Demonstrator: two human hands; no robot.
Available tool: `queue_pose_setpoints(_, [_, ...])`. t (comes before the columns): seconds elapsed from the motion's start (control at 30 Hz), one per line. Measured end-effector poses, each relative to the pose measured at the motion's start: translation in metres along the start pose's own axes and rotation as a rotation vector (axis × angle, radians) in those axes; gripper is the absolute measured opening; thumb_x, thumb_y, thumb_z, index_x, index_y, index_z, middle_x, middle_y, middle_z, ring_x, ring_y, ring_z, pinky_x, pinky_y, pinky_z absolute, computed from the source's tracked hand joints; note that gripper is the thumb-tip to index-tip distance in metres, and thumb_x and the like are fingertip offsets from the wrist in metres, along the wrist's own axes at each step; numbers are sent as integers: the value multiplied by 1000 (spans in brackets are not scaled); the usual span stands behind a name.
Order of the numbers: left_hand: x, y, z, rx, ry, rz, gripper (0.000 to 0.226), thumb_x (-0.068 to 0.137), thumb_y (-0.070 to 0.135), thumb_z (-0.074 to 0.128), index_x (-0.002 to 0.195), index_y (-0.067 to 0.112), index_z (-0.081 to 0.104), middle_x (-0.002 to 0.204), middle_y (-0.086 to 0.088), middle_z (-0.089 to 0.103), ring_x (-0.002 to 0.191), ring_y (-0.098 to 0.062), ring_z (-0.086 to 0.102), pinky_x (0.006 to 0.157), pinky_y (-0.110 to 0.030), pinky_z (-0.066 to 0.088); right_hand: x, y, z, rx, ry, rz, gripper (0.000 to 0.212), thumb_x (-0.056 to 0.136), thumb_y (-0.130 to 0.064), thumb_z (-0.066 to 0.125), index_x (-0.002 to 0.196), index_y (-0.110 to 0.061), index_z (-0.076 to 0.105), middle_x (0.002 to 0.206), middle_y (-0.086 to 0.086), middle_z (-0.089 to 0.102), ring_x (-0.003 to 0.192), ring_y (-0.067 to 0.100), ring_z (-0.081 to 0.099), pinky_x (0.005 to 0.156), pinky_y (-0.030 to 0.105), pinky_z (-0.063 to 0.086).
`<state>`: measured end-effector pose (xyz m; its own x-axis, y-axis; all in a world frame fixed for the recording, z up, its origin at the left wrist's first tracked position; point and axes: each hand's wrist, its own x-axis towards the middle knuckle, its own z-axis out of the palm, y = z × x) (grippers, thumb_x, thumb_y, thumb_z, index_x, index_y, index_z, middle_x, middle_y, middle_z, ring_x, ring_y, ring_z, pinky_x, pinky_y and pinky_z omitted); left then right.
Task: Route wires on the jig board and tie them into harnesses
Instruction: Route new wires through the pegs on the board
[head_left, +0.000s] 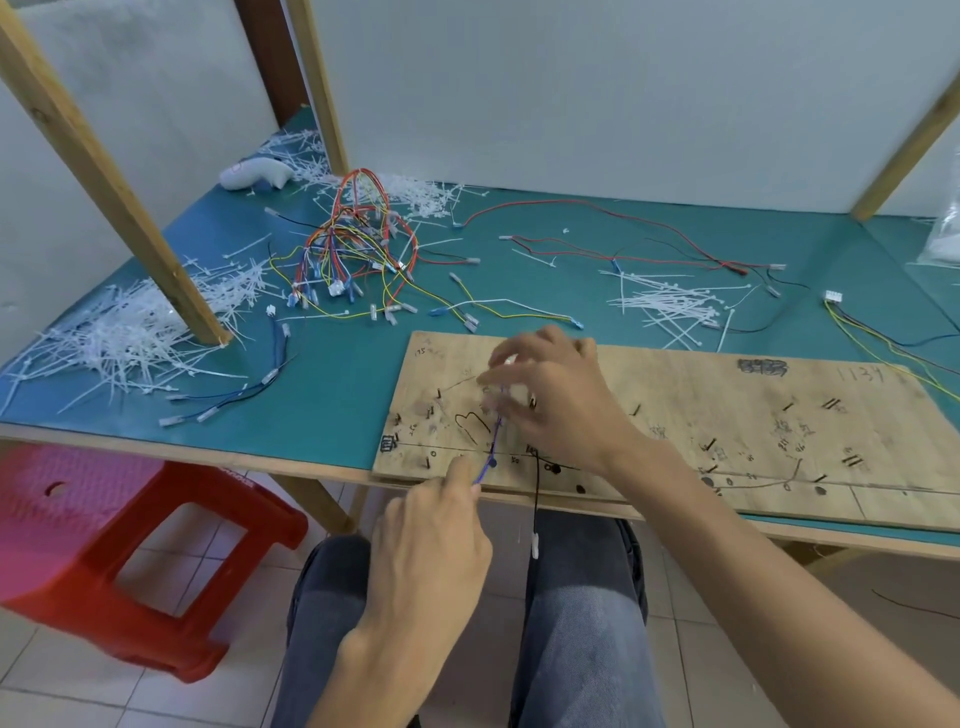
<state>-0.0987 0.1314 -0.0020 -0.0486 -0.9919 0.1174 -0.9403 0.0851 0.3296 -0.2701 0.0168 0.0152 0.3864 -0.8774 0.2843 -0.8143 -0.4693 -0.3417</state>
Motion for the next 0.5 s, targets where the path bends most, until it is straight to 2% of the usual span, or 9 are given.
queue_pose_setpoints(0.07, [4,-9,-6,-20,28,-17,11,107,32,53,110,28,63,84,10,67,70,-11,60,49,-18,21,-24,-14,6,36,-31,-78,14,92,-46,72,99,-38,80,110,-20,67,109,14,52,87,43,35])
queue_pose_setpoints(0.17, [14,-24,-17,-75,43,-25,13,105,33,60,98,29,70,74,16,54,62,-1,42,52,-14,21,-42,-23,16,41,5,-44,14,95,-44,72,93,-33,81,99,-18,70,102,16,57,83,45,37])
queue_pose_setpoints(0.23, [29,-39,-27,-149,66,-18,14,103,34,65,94,30,74,79,14,64,67,0,49,60,-19,32,-45,-26,20,63,59,2,12,95,-42,75,93,-33,83,93,-17,69,99,17,57,82,43,36])
queue_pose_setpoints(0.3, [50,-55,-36,-237,85,-18,14,99,34,70,89,29,78,82,14,71,70,1,56,62,-22,37,-45,-32,24,81,114,44,10,92,-40,79,89,-33,83,86,-15,66,95,19,56,81,41,32])
queue_pose_setpoints(0.43, [93,-67,-44,-287,-16,11,13,97,33,74,84,33,76,75,21,65,72,2,57,61,-18,37,-47,-38,34,93,207,95,7,90,-34,83,83,-30,83,78,-12,61,88,21,56,81,42,32])
queue_pose_setpoints(0.5, [108,-66,-40,-269,-62,60,13,99,30,73,86,32,73,81,16,67,79,-8,61,68,-29,45,-48,-37,36,98,224,109,7,91,-36,82,85,-32,83,79,-13,60,89,19,54,83,44,34])
